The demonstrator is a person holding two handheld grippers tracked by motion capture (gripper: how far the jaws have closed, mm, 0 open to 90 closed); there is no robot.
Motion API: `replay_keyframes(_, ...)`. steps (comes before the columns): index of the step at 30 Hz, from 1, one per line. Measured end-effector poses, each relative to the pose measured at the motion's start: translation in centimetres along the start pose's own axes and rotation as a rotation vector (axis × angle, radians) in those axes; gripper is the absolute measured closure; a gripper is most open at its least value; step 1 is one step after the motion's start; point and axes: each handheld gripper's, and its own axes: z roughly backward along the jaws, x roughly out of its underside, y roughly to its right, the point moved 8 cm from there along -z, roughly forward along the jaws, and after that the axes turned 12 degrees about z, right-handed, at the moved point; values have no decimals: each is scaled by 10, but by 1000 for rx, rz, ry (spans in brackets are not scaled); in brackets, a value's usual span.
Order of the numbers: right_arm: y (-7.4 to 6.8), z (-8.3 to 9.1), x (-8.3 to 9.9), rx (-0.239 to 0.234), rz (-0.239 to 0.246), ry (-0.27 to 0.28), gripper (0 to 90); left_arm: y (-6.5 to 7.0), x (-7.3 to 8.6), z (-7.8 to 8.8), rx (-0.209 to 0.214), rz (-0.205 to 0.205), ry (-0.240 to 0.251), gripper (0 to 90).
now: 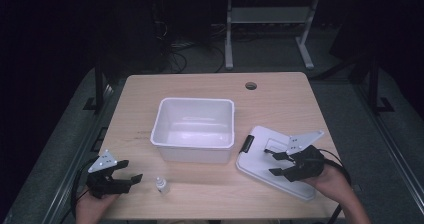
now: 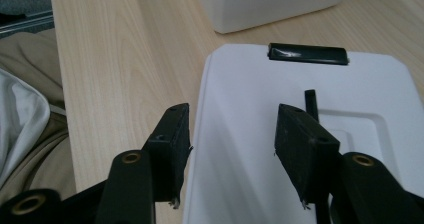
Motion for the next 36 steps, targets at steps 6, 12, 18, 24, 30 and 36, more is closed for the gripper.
replay_keyframes(6,-9,-9,0,-10,-3,16,438,4,-1,0,3,-1,6,234)
replay_keyframes(12,-16,-22,-1,-17,16,22,402,7,0,-2,6,-11,-16,234)
replay_keyframes(18,-21,-32,3,-9,2,42,385,10,1,2,7,-36,-45,234)
replay_keyframes(24,-24,-39,6,-15,8,34,375,15,1,6,18,-72,-58,234)
replay_keyframes(30,-27,-44,8,-20,-8,26,360,23,1,12,44,-130,-85,233)
replay_keyframes(36,-28,-46,10,-24,-17,20,359,29,-1,19,64,-177,-103,228)
